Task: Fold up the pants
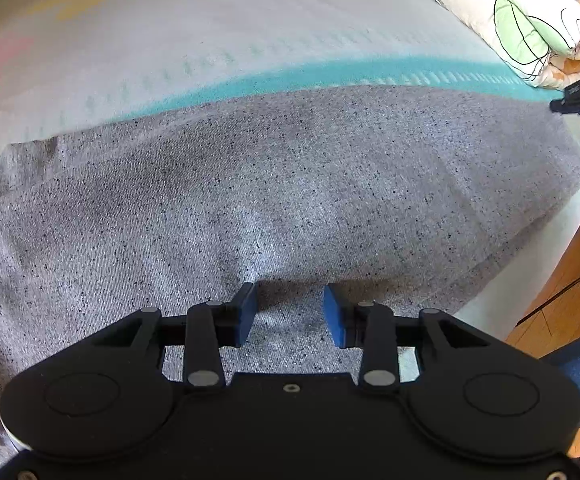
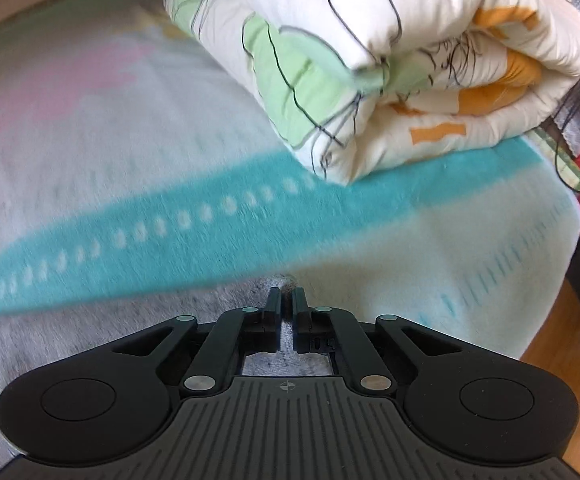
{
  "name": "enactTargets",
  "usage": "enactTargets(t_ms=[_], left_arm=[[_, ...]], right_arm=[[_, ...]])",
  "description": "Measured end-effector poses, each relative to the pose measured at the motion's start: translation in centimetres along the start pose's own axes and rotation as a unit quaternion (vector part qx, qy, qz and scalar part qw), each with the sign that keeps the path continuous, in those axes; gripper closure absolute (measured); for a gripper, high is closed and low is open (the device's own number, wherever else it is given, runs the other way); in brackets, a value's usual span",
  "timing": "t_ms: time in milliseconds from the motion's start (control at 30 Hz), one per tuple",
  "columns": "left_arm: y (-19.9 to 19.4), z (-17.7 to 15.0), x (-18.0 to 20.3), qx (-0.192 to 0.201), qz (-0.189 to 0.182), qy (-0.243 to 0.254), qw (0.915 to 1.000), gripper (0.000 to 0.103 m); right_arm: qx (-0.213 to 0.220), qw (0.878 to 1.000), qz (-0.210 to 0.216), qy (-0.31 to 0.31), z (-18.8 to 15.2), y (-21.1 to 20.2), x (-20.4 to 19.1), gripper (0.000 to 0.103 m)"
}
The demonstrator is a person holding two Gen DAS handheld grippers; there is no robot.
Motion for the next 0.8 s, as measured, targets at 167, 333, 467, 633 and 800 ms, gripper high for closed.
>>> enactTargets(t_ms=[167,333,467,633,800], left_arm=[[-0.2,0.0,-0.3,-0.002,-0.005,-0.005,1.0000,0.057],[-0.3,0.1,-0.2,-0.003,-0.003,-0.007,1.0000,0.057],[-0.2,0.1,-0.1,-0.002,0.001,-0.003,1.0000,0.057],[-0.1,0.3,-0.1,-0.005,0.001,-0.007,1.0000,0.057],[-0.2,0.0,-0.2,-0.003,0.001,-0.003,1.0000,0.057]], right_arm=[[0.007,0.989,0.062,0.138,-0.9,-3.6,4.0,0.072],[-0.036,0.963,0.105,0.244,-4.7,-4.8,6.1,0.072],[-0.032,0.950,0.118,0.288,-7.1,-6.1,6.3,0.072],[-0.066,0.943,0.127,0.300,-8.3,-5.5,6.2,0.072],[-0.097,0.936,0.125,0.315,-8.5,-3.7,5.9,0.072]])
Point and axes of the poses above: each gripper's, at about its wrist camera, not at the fingertips, and y roughly the way its jaws point, x to its right, z to its top, the point moved 6 cm from there along y, roughly the way its jaws point, and after that the axes turned 6 degrees about -x, right-handed, at the moved point
